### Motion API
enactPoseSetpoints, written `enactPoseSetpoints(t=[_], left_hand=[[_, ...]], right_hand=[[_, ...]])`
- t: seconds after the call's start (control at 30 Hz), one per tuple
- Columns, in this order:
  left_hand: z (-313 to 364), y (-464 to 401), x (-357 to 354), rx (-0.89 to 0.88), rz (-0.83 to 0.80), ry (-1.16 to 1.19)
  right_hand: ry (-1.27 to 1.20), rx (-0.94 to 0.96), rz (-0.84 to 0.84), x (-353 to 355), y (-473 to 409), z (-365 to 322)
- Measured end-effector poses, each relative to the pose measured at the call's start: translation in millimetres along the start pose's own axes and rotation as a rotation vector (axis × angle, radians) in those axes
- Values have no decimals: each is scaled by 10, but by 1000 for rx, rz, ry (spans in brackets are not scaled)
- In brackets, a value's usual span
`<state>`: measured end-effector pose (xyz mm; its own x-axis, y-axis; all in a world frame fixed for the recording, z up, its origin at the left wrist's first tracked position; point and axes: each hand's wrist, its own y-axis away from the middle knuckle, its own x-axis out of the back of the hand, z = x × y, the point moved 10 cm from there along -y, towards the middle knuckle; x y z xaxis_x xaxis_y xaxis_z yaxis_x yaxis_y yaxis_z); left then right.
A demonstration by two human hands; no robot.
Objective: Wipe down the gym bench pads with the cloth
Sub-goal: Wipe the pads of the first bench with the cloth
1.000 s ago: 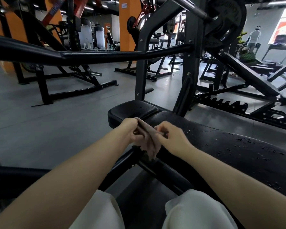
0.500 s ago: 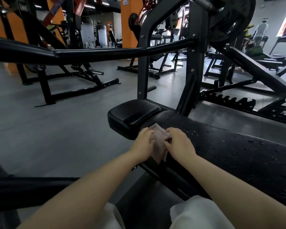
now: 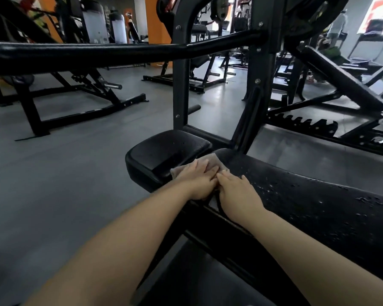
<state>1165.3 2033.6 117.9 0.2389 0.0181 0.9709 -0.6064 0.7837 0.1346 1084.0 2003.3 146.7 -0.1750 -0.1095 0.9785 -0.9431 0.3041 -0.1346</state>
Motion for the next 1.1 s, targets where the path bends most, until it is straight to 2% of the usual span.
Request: enactPoseSetpoints(t=[0.07, 0.2, 0.3, 0.43, 0.5, 0.6, 0.67, 0.77, 0.87, 0.97, 1.1], left_hand=[[-37, -212, 30, -40, -21, 40], [19, -408, 100, -97, 42, 67], [21, -338, 155, -93, 101, 149], [-58, -88, 89, -106, 157, 80], [-150, 102, 47, -65, 210, 159], [-225, 571, -5, 13, 464, 421], [-179, 877, -180, 75, 529, 560], [-59, 1032, -370, 131, 473, 516], [-118, 834, -189, 152, 466, 371], [-176, 455, 1, 142, 351, 187], [-159, 127, 109, 103, 182, 168]], right_hand=[[-5, -46, -30, -33, -85, 61], [-14, -93, 0, -2, 1, 63], [-8, -98, 0, 24, 217, 13], [3, -116, 24, 55, 481, -24], [13, -124, 20, 52, 560, -40], [49, -125, 5, 59, 611, -45], [69, -118, 9, 73, 620, -49], [102, -98, 34, 93, 618, -73], [113, -87, 80, 117, 607, -83], [132, -77, 116, 94, 608, -75], [150, -82, 215, 100, 625, -50]])
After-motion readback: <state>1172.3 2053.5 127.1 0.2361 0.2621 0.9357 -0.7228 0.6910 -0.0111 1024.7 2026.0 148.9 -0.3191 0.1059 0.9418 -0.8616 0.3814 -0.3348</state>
